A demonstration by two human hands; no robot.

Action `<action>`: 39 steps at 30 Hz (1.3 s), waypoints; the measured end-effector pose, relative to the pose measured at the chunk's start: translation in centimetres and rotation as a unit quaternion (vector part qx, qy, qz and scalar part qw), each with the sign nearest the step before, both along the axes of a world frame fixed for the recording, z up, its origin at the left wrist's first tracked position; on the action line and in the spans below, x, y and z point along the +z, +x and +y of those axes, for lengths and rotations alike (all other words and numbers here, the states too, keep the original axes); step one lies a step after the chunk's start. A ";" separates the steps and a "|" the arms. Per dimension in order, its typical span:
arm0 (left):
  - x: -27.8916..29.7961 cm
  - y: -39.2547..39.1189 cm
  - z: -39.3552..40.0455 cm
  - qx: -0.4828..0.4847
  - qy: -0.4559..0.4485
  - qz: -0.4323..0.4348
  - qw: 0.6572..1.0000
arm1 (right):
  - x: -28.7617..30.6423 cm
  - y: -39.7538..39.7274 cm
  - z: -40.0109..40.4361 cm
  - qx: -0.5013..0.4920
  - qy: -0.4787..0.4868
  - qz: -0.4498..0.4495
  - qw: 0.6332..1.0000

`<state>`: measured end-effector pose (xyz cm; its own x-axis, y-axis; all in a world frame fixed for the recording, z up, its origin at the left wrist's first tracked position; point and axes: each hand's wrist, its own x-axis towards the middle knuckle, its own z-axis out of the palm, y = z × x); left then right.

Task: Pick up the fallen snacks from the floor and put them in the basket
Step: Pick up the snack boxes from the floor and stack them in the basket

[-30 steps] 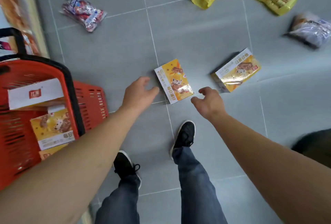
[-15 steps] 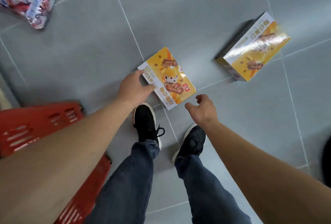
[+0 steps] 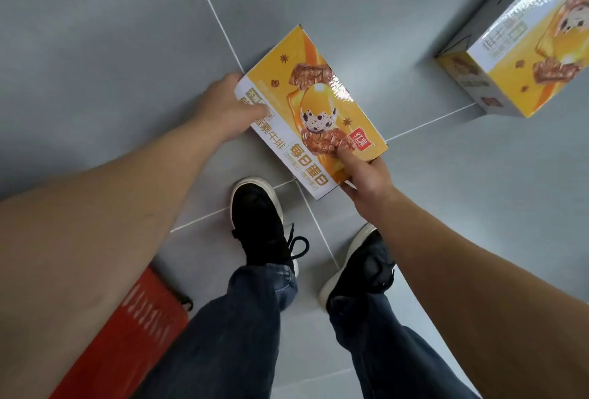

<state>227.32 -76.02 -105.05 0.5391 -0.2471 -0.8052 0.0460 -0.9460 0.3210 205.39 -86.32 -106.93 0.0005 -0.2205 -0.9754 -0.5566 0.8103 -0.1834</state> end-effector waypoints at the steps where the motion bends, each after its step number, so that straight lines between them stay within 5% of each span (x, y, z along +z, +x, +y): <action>1: 0.0 0.0 0.3 0.012 -0.007 0.007 1.000 | 0.3 0.1 -0.2 -0.009 -0.004 -0.009 1.000; 11: 9.8 -3.7 4.4 0.173 -0.071 0.052 0.981 | 12.6 0.2 -4.7 0.016 -0.062 -0.047 0.997; 24: 41.4 -4.5 4.0 0.369 -0.215 0.018 0.904 | 43.6 1.1 -6.4 -0.019 -0.052 -0.181 0.982; 31: 57.3 -2.9 6.8 0.343 -0.275 0.046 0.897 | 59.5 2.2 -5.6 0.047 -0.115 -0.268 0.955; 39: 69.5 -4.7 11.5 0.302 -0.302 0.076 0.901 | 70.7 1.3 -2.7 0.164 -0.167 -0.381 0.895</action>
<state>222.59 -64.52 -35.59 0.6165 -0.3637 -0.6983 0.5813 -0.3879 0.7153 206.71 -88.98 -36.28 0.7550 -0.3652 -0.5446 -0.3653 0.4555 -0.8119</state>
